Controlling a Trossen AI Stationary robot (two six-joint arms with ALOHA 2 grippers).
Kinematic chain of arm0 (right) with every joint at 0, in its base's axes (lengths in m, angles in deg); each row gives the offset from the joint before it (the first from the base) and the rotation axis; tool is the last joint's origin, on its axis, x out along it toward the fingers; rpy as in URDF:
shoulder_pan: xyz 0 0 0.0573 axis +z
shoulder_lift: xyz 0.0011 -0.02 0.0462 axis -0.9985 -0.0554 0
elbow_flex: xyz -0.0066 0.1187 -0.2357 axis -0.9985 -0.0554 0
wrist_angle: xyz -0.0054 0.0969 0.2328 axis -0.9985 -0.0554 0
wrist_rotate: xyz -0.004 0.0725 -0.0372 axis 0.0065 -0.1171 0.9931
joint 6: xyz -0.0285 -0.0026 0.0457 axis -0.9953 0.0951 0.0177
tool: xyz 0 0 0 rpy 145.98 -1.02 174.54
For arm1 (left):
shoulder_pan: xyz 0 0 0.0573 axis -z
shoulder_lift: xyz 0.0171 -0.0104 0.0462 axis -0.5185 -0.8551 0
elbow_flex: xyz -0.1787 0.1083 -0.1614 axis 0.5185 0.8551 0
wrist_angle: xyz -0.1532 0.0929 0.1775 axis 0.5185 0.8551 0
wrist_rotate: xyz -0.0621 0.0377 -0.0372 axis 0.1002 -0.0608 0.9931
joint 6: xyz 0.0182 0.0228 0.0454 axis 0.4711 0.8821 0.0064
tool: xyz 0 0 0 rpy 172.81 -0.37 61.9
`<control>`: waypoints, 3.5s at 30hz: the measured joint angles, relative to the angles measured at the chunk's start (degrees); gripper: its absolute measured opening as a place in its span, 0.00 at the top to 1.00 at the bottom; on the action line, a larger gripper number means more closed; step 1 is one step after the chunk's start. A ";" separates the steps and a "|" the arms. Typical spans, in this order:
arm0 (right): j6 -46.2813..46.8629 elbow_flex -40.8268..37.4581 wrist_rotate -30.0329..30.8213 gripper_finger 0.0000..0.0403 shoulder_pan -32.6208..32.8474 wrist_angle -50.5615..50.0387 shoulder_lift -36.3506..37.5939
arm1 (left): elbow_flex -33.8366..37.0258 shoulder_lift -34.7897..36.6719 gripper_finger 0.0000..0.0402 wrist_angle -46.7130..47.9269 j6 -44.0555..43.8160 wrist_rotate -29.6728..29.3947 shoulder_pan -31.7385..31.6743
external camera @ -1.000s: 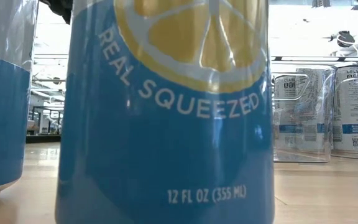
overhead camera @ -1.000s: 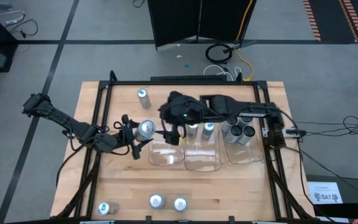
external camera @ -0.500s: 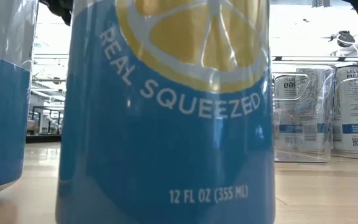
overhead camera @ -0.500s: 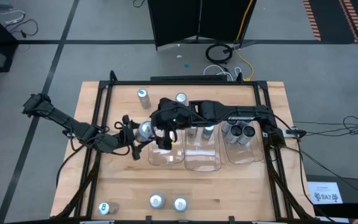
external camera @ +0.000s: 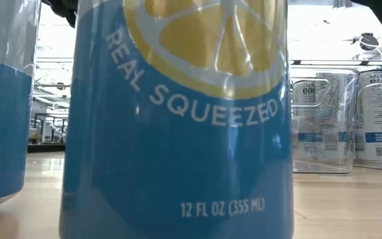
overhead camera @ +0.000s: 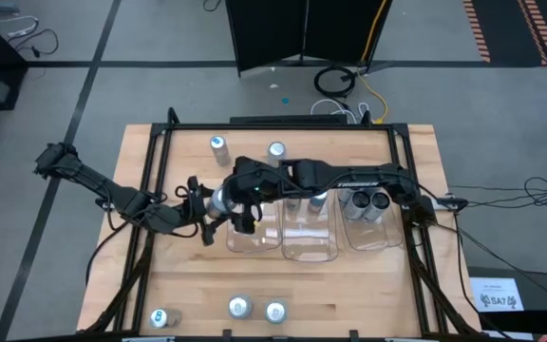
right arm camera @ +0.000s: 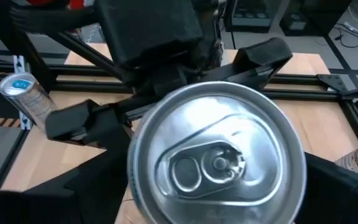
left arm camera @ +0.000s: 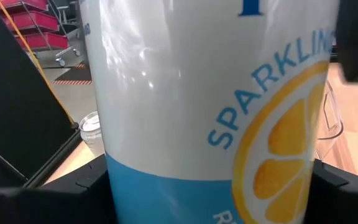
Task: Sort soda cans
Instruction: Adjust the blue-white soda can in the left transparent bin
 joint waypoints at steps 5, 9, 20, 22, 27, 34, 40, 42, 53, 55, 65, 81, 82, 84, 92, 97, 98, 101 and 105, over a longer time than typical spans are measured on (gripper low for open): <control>0.00 0.00 -0.19 0.24 0.00 -0.42 0.35 | -0.02 0.00 0.21 -0.10 0.07 0.11 0.00; 0.01 0.00 -0.27 0.28 0.00 -0.78 0.42 | -0.02 0.00 0.21 0.03 0.07 0.13 0.00; -0.04 0.00 -0.37 0.27 -0.04 -0.99 0.44 | -0.02 -0.02 0.21 0.18 -1.23 -0.02 -0.68; -0.04 0.00 -0.35 0.27 -0.04 -1.06 0.46 | -0.02 -0.02 0.21 0.16 -1.22 0.06 -0.74; 0.08 0.00 -0.33 0.27 -0.02 -1.47 0.52 | -0.02 -0.02 0.21 -0.04 -1.16 0.55 -0.76; 1.56 0.07 -1.41 0.27 -0.02 -1.65 0.63 | -0.02 -0.07 0.21 -1.43 -1.47 0.98 -0.74; 3.09 0.07 -2.15 0.27 -0.04 -1.80 0.65 | -0.02 -0.07 0.21 -1.84 -2.12 2.00 -0.76; 3.33 0.09 -2.31 0.27 -0.02 -1.81 0.67 | 0.00 -0.07 0.21 -2.49 -1.86 1.83 -0.76; 5.41 0.04 -0.86 0.27 0.04 -2.86 0.75 | 0.00 0.04 0.05 -3.07 -1.36 0.42 -0.76; 6.20 0.03 0.94 0.27 -0.09 -4.56 0.86 | 0.00 0.16 0.04 -2.49 -0.33 0.29 -0.74; 15.02 -0.04 1.97 0.27 -1.97 -14.09 1.07 | -0.02 10.05 0.03 12.41 -13.45 2.36 -0.66; 21.28 -0.04 5.91 0.27 -7.01 -9.31 -12.18 | -0.02 20.99 0.03 16.71 -10.43 7.45 -0.66; 21.32 -0.04 5.92 0.27 -7.25 -8.97 -13.01 | -0.02 20.98 0.03 16.71 -10.44 7.49 -0.66; 21.88 -0.04 5.92 0.27 -7.59 -8.73 -14.65 | -0.02 21.00 0.03 16.69 -10.47 8.17 -0.66; 22.14 -0.04 8.33 0.27 -8.02 -8.51 -17.62 | -0.02 20.97 0.03 16.71 -10.49 11.37 -0.66; 22.13 -0.04 13.12 0.27 -7.94 -8.99 -17.75 | 0.00 20.96 0.03 16.71 -10.50 12.41 -0.66; 22.07 -0.04 12.98 0.27 -7.98 -8.97 -17.75 | 0.00 20.96 0.03 16.71 -10.51 12.41 -0.66; 21.25 -0.04 11.28 0.27 -8.02 -8.95 -17.75 | 0.00 20.96 0.03 16.71 -10.48 12.41 -0.66; 19.66 -0.03 10.58 0.23 -7.98 -8.94 -17.75 | 0.00 20.96 0.03 16.71 -10.49 12.41 -0.66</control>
